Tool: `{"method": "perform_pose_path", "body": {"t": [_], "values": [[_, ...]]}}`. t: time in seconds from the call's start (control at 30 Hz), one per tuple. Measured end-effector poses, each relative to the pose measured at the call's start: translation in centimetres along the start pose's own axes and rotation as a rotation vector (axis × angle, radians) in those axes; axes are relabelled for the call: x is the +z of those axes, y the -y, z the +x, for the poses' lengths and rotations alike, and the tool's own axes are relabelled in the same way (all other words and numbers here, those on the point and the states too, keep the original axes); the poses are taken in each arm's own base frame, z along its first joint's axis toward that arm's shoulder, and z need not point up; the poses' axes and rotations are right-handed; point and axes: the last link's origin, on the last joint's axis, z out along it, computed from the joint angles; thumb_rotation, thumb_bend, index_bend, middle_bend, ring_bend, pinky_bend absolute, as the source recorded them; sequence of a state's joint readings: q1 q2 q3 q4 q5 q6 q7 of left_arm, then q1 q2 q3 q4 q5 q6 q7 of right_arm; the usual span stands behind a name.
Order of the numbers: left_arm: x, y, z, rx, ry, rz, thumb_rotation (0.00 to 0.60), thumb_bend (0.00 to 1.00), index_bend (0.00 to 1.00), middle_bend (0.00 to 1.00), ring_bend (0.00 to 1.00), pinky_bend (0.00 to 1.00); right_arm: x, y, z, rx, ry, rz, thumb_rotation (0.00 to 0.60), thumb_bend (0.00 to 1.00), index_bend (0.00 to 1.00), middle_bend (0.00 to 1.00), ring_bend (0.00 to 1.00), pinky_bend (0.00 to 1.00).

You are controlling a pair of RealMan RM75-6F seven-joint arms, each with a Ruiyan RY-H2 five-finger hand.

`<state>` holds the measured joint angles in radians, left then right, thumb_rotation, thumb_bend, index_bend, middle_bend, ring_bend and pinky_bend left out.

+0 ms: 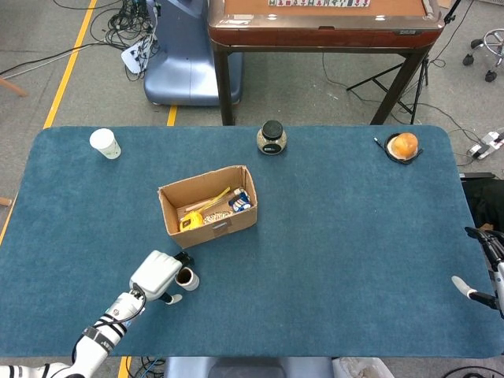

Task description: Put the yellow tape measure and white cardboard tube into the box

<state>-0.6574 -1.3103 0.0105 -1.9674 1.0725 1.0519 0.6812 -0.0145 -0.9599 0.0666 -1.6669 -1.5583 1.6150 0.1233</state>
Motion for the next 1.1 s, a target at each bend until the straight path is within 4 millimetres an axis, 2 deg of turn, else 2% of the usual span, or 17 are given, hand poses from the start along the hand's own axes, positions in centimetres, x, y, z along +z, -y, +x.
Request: {"method": "perform_pose_path", "body": {"t": [0.57,1.1], "values": [[0.96,-0.2,-0.36,0.026,-0.003,0.013,0.6,0.12,0.43,0.42,0.66,0.9,-0.03,0.0,0.08,0.003,-0.001,0.003,0.6,0.11,0.2,0.28,0.19,0.43],[1.06,-0.34,-0.51,0.023,-0.014,0.001,0.6,0.13,0.59,0.61,0.66,0.89,0.01,-0.01,0.16,0.007,-0.003,0.004,0.6,0.11,0.2,0.28,0.19,0.43]]}}
